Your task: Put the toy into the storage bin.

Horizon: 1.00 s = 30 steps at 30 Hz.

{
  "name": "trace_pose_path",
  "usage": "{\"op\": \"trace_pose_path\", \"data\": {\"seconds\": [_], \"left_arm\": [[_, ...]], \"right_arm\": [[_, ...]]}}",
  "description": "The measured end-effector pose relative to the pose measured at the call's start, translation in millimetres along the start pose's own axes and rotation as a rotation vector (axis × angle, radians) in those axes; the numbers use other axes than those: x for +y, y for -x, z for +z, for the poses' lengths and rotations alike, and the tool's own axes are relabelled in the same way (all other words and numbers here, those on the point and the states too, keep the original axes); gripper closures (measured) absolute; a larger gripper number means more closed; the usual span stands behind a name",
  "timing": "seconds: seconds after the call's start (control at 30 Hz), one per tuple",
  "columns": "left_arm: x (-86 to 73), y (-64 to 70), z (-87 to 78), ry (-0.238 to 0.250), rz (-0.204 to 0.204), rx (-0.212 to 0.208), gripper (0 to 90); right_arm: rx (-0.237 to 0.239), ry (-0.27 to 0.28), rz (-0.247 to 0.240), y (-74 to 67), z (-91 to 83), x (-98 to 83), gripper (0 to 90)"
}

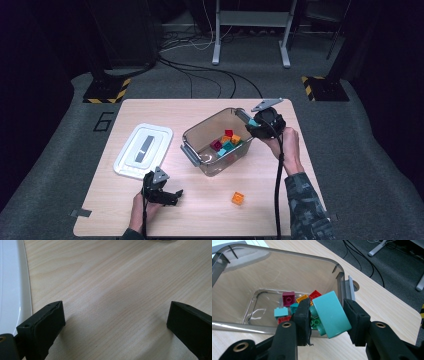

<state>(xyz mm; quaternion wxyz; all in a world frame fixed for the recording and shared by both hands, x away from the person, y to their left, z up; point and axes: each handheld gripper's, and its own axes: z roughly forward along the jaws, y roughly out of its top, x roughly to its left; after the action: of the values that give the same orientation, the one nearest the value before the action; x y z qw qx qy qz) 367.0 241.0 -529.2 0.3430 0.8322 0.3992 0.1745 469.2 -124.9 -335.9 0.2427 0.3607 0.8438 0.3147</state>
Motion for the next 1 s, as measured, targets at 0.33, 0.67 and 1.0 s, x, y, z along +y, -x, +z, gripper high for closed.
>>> {"op": "trace_pose_path", "data": {"seconds": [0.33,0.67,1.0], "left_arm": [[0.0,-0.1,0.0,0.000,0.000,0.000,1.5],[0.1,-0.1,-0.2,-0.003,0.000,0.001,1.5],[0.0,-0.1,0.0,0.000,0.001,-0.001,1.5]], "right_arm": [[0.027,-0.019,0.003,1.3,26.0,9.9,58.1],[0.055,-0.039,0.019,1.5,50.5,13.4,57.6],[0.041,-0.015,0.041,-1.6,45.8,13.1,20.4]]}}
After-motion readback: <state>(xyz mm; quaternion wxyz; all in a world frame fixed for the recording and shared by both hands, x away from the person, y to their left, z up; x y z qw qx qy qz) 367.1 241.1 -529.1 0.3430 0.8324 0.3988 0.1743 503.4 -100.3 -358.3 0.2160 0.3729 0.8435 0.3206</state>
